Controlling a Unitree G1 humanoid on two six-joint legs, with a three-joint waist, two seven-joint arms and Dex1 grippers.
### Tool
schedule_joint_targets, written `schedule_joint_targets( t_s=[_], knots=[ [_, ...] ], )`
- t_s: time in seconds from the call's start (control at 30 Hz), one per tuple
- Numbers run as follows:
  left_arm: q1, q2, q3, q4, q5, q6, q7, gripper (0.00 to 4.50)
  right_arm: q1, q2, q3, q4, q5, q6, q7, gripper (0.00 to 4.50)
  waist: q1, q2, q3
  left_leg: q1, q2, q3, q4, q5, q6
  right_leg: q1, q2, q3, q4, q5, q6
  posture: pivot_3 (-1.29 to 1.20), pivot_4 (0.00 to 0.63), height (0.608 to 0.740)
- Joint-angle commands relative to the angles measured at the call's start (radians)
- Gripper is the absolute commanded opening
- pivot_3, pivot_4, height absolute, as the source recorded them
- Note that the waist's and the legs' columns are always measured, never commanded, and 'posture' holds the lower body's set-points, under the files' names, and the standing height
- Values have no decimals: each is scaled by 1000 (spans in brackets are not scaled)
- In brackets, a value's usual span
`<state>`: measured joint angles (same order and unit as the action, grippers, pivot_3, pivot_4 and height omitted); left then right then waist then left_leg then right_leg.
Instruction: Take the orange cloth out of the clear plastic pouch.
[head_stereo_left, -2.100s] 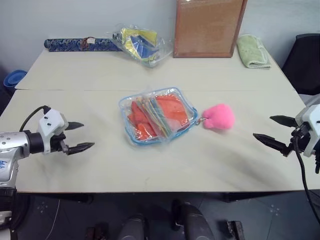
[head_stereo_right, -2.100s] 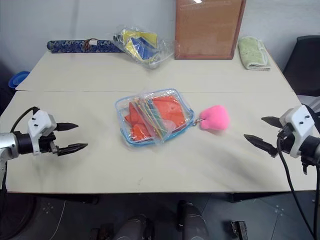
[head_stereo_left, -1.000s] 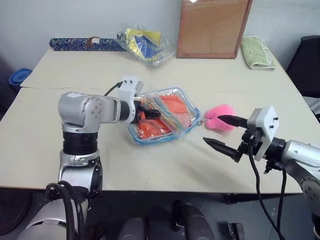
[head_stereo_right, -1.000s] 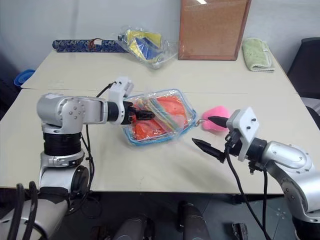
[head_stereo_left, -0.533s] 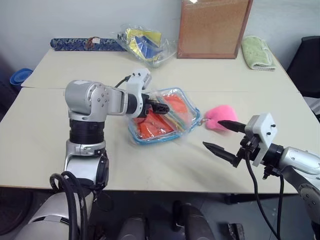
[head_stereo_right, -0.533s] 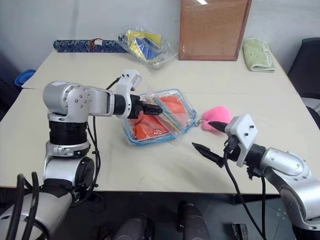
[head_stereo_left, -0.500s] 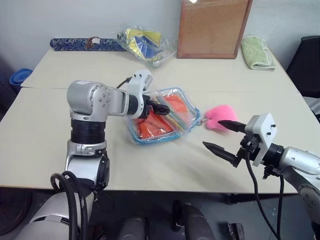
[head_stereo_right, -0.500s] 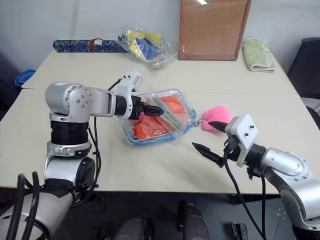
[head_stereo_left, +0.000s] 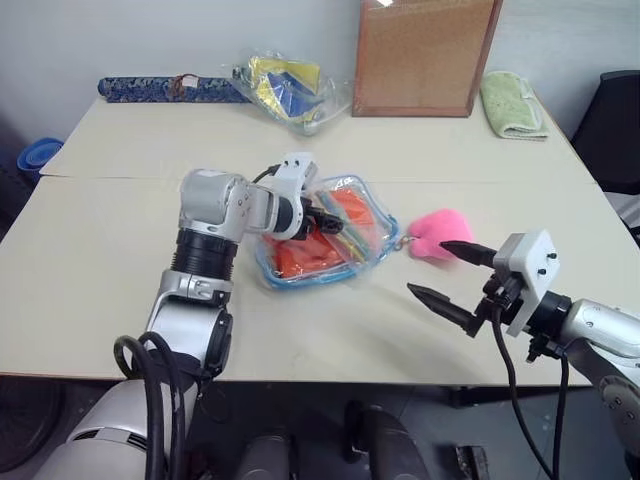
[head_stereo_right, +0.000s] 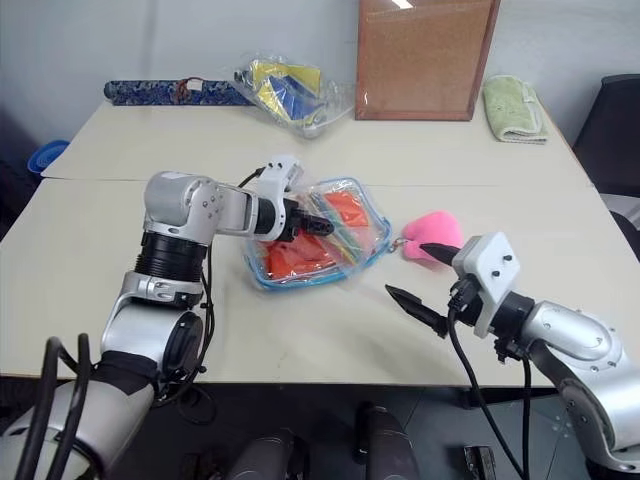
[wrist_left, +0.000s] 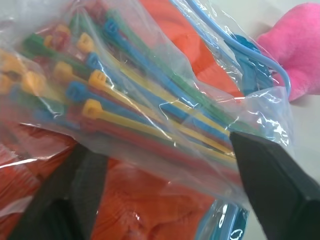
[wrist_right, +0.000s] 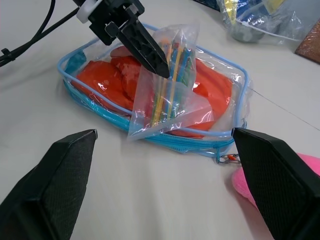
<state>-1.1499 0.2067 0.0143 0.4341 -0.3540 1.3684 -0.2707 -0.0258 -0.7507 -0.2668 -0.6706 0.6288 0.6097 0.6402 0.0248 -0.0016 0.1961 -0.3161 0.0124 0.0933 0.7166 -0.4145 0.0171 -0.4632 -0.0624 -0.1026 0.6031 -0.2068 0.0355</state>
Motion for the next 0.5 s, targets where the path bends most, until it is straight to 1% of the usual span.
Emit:
schedule_joint_targets(
  t_s=[0.03, 0.23, 0.3, 0.37, 0.5],
  knots=[
    [-39, 0, 19, 13, 11, -25, -2, 2368, 3, 9, -21, -47, 12, -18, -11, 4500, 0, 0, 0, 0, 0, 0, 0, 0, 0, 0, 0, 0, 0, 0, 0, 0, 150, 740],
    [-51, 16, 45, 15, 10, -11, -5, 442, -5, -1, -23, -48, 17, -13, 1, 4500, 0, 0, 0, 0, 0, 0, 0, 0, 0, 0, 0, 0, 0, 0, 0, 0, 150, 740],
    [-50, 37, 61, 7, 7, 14, -5, 43, -20, -11, -26, -40, 22, -10, 10, 4500, -1, 0, 0, 0, 0, 0, 0, 0, 0, 0, 0, 0, 0, 0, 0, 0, 150, 740],
    [-52, 62, 88, 1, 5, 40, -1, 43, -37, -17, -27, -31, 27, -6, 17, 4500, -2, 0, 0, 0, 0, 0, 0, 0, 0, 0, 0, 0, 0, 0, 0, 0, 150, 740],
    [-65, 129, 212, 4, 6, 86, 36, 43, -83, -21, 1, -8, 33, -3, 34, 4500, -11, 0, 0, 0, 2, 1, -1, 0, 0, -1, 0, 1, 0, 0, 0, 0, 150, 740]
  ],
)
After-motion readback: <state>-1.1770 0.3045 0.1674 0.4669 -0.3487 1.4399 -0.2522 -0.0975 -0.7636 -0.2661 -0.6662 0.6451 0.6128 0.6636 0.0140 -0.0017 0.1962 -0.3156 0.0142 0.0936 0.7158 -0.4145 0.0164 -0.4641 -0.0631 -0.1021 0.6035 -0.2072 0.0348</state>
